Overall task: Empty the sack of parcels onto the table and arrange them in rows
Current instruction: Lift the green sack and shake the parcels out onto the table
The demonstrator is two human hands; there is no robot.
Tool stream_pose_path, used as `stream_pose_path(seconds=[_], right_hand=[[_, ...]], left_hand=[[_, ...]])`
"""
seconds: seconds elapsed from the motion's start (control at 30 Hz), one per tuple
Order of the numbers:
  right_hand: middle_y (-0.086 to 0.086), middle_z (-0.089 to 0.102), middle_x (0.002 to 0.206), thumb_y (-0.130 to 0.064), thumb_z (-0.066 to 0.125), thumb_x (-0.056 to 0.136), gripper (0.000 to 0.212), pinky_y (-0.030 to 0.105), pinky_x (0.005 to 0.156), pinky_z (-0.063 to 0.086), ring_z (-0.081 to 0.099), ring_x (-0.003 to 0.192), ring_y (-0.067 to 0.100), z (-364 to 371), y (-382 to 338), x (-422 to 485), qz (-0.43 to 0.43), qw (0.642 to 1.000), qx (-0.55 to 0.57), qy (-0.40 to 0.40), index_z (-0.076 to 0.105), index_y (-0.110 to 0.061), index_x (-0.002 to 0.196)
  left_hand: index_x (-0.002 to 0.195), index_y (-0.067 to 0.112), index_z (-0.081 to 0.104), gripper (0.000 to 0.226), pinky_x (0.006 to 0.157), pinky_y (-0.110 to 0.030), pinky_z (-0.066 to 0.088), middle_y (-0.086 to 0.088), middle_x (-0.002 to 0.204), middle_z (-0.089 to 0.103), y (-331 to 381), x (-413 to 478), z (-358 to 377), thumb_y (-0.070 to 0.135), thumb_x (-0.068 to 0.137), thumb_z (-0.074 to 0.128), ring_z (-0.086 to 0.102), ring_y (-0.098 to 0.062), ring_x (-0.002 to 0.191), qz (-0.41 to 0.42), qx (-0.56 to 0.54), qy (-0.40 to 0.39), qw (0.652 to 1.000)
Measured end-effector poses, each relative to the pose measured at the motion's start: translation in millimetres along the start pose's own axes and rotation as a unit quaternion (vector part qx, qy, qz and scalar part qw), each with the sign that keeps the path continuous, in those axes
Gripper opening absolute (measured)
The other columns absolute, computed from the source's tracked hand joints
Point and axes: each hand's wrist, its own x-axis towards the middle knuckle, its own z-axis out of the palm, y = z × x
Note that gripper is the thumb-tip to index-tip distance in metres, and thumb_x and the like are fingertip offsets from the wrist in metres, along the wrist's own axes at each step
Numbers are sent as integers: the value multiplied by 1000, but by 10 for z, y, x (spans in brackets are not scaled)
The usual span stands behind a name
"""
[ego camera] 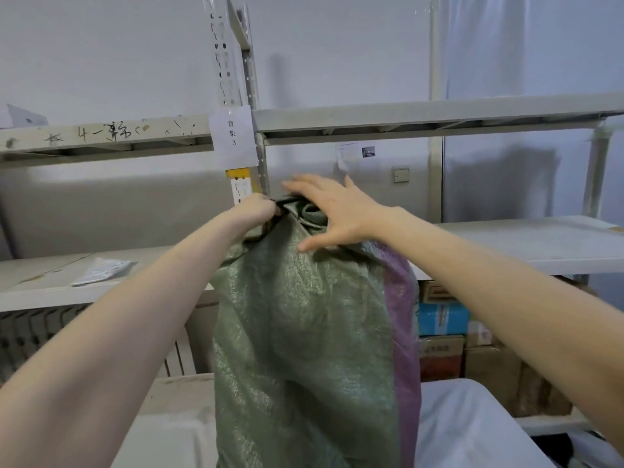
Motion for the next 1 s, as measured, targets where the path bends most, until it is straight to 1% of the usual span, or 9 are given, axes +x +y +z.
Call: stream_pose_path(seconds=[0.1,0.23,0.33,0.47,0.53,0.63,0.77,0.9,1.0], right_hand=[[-5,13,161,-80,67,58,125,71,107,16,16,147,21,14,19,-1,14,994,-75,-82,2,-33,154],[-1,21,157,-78,69,58,128,58,106,33,35,139,26,89,-5,52,62,992,-39,-104,0,-28,154],[8,43,143,-74,65,68,102,43,95,44,50,124,34,183,-38,91,88,988,-58,-113,28,-17,145],[12,63,115,-61,57,85,50,37,79,45,59,106,34,286,-66,118,111,988,-84,-67,57,-16,107],[13,65,110,-57,55,89,41,36,75,43,60,103,34,298,-79,134,153,986,-47,-44,55,-16,91],[12,65,109,-55,55,90,38,33,72,40,61,102,33,295,-101,227,236,971,39,3,56,-16,89],[6,65,100,-53,58,88,34,33,73,42,62,94,28,288,-171,298,330,924,181,72,55,-20,81],[5,64,90,-34,65,89,25,32,78,46,62,91,24,232,-246,381,314,845,400,167,55,-22,70],[7,67,101,-23,64,92,17,33,91,49,63,99,24,109,-329,398,282,779,524,197,65,-10,102]], left_hand=[[108,15,57,20,84,-34,38,-7,107,61,-22,-76,-53,26,94,49,54,-22,94,-41,-60,-51,996],[96,12,60,19,84,-37,48,-12,94,67,-64,-120,-208,26,94,47,62,-25,83,-68,-167,-112,977],[101,7,62,26,83,-37,51,-12,93,69,-80,-184,-245,28,94,48,64,-26,82,-83,-176,-135,972],[123,10,54,52,93,-40,49,-9,115,62,-232,-246,-176,47,88,58,60,-27,103,-20,-71,-5,997],[138,15,40,74,103,-43,42,-10,134,50,-355,-293,-174,55,81,66,51,-28,121,39,-19,77,996],[154,24,5,123,117,-49,23,-16,157,13,-505,-427,-122,58,62,80,19,-34,145,12,23,81,996],[146,28,-29,161,120,-50,7,-18,158,-21,-668,-593,68,57,39,86,-10,-34,148,-88,19,27,996],[145,28,-32,161,118,-48,17,-16,160,-6,-720,-684,308,49,43,92,9,-32,148,-109,-44,23,993],[148,29,-27,158,117,-48,21,-14,160,7,-655,-650,329,45,45,93,19,-31,146,-56,-102,51,992]])
